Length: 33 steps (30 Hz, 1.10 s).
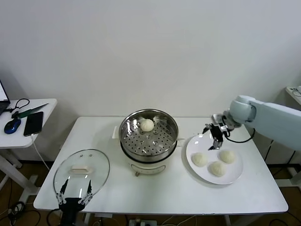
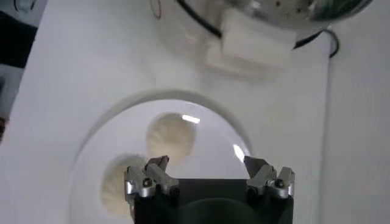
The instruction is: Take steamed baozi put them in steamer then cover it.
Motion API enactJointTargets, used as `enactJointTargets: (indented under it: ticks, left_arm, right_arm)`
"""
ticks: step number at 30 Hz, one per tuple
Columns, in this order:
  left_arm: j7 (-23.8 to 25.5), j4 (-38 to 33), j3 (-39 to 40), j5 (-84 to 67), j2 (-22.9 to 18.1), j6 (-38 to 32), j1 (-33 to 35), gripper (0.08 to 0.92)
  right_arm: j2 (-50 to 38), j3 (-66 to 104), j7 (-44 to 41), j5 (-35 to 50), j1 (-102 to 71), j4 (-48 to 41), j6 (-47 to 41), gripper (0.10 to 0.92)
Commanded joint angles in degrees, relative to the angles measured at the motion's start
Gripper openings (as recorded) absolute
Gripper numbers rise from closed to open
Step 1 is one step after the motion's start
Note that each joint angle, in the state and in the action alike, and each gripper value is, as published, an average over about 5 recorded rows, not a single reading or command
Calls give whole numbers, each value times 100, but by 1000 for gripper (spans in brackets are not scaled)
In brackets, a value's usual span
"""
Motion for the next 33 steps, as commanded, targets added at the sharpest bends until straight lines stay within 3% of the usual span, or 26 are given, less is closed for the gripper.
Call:
enactJointTargets:
  ticks: [1,23,33]
  left_arm:
    - [-13,6,-34,-33,-21,-8,35,823]
    - [-21,137,-85,-109,-87,-14,17,823]
    - [-22,135,-72,-93,-100,-12,15,823]
  right_arm:
    - [39,524,18,-97,-957,-334,-252,823]
    - [936,954,-243,-486,-1227,-1252,-55,816]
    - [989,913,-324,-374,-1148,-1358,-43,718]
